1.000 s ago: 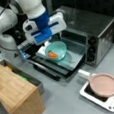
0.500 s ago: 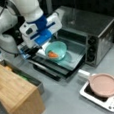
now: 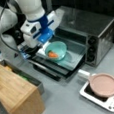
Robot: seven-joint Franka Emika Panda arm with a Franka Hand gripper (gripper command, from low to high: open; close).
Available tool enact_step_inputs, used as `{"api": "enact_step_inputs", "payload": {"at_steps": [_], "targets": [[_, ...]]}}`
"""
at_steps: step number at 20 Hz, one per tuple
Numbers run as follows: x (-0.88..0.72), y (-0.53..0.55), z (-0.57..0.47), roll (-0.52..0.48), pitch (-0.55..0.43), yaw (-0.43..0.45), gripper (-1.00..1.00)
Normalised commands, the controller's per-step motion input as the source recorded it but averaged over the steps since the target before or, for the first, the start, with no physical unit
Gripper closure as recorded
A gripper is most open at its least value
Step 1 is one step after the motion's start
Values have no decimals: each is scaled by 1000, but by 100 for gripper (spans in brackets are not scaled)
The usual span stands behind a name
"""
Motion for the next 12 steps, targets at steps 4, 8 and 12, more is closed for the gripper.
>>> {"api": "enact_step_inputs", "payload": {"at_steps": [4, 8, 12], "targets": [[455, 8, 117, -242, 311, 116, -100], [304, 72, 125, -145, 183, 71, -100], [80, 99, 102, -130, 100, 83, -100]]}}
